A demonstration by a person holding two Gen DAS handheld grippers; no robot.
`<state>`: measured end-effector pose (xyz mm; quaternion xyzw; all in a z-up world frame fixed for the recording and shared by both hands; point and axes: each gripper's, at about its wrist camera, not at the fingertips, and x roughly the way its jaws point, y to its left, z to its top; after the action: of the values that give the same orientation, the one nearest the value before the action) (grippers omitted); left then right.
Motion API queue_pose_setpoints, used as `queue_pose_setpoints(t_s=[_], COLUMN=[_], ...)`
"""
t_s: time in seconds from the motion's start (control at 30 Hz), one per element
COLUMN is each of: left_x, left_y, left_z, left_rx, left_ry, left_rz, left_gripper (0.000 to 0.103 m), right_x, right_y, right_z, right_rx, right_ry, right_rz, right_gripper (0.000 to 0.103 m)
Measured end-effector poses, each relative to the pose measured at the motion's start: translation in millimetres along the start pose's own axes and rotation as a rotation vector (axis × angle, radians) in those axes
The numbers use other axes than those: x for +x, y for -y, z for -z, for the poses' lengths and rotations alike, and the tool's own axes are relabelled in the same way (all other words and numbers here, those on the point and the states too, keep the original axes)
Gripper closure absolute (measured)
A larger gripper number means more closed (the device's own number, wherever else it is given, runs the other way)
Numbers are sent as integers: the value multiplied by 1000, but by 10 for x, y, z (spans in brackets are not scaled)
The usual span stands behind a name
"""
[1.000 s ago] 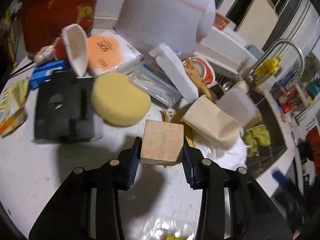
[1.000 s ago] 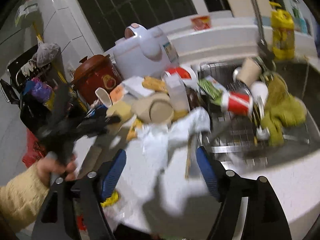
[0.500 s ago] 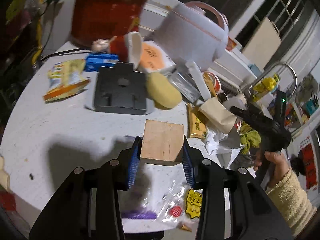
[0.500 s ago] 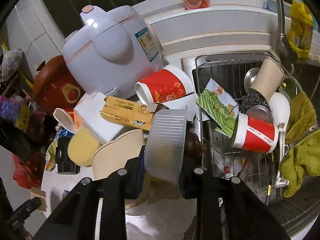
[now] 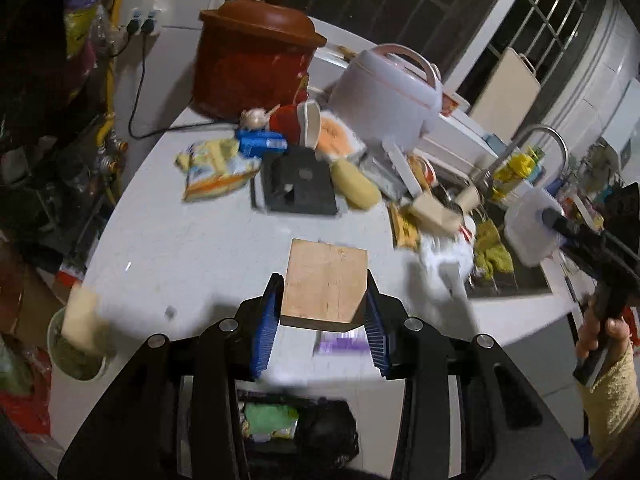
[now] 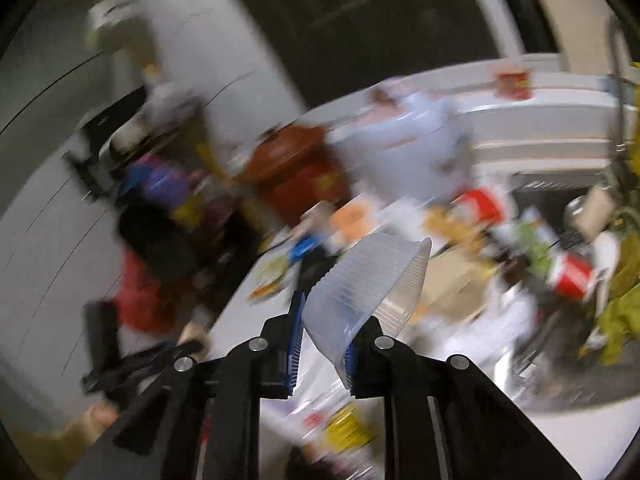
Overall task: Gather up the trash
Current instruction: 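Carry the block and container down over the trash bag and open both tools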
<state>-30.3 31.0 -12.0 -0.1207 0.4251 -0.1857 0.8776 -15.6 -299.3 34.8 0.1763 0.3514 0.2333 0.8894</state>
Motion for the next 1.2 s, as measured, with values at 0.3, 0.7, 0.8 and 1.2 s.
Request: queue_pose_setpoints(t_s=[0.3,0.7,0.8,1.2], left_x=[260,2265,2531,2290], left_y=[-370,-1280,-1429,-1377], left_z=[1160,2925,3066,2872], left_rx=[-2,-83,-106,-52], left_ry=[-286,-672,-725,-702], left_rz=[-50,-178,-238,-354], left_gripper=[65,65,50,22], right_x=[901,2525,2775,2570], right_y=[-684,358,499,529], right_z=[1636,3743,4015,3821], right_rx=[20,191,172,113], right_ry=[-453,-739,-792,-788], right_rz=[-136,173,233,351], right_gripper=[85,84,60,36])
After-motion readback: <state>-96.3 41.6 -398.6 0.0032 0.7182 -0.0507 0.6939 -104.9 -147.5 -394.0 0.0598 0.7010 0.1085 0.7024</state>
